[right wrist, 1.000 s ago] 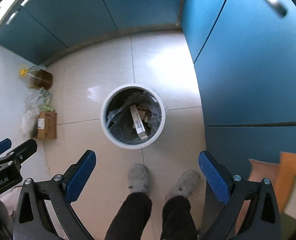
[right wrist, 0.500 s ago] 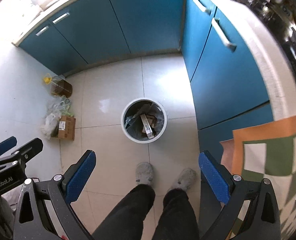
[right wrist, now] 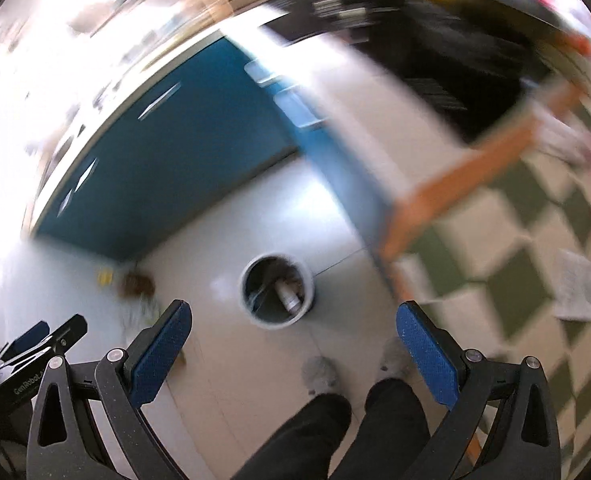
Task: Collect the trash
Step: 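Lift both open tools away from the bin back toward the counter, then grasp the white sachet with the left tool while the right tool grasps the white medicine box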
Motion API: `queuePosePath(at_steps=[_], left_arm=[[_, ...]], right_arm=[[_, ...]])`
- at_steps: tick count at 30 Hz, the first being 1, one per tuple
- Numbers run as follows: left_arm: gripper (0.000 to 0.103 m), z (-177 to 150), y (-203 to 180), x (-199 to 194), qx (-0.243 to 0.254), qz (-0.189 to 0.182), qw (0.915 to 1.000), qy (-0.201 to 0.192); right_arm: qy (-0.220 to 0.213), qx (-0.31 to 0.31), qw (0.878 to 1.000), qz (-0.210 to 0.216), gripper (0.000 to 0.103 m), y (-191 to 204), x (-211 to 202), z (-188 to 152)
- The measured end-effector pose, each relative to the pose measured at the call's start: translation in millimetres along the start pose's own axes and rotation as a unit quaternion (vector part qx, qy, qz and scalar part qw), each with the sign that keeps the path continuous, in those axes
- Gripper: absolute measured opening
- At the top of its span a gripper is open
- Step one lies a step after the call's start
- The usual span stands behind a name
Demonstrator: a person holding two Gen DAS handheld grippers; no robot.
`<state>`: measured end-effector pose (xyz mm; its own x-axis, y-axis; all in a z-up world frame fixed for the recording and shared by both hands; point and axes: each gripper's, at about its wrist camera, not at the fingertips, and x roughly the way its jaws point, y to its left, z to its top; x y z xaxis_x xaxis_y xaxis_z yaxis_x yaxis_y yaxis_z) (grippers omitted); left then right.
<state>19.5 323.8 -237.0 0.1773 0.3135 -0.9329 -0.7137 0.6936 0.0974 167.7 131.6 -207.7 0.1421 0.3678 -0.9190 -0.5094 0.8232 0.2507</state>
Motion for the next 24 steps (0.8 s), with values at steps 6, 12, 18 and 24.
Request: queuePosePath(at_steps=[6, 12, 18, 24], left_arm=[[0.095, 24, -178, -4, 0.15, -0.09, 0.9843, 0.022], [0.095, -10, -343, 27, 0.26, -0.172, 0.9416, 0.128], [0.095, -32, -436, 69, 0.267, -0.168, 0.9277, 0.2], [0.067, -39, -468, 59, 0.304, -0.11, 0.9362, 0.138]], right_arm=[[-0.038, 0.171, 0.981, -0.08, 0.103, -178, -48, -2], [-0.042, 0.315, 0.938, -0.136, 0.103, -326, -74, -43], [-0.038, 0.381, 0.911, -0.152, 0.103, -406, -79, -75], [-0.049, 0.403, 0.901, -0.151, 0.103, -457, -80, -68]])
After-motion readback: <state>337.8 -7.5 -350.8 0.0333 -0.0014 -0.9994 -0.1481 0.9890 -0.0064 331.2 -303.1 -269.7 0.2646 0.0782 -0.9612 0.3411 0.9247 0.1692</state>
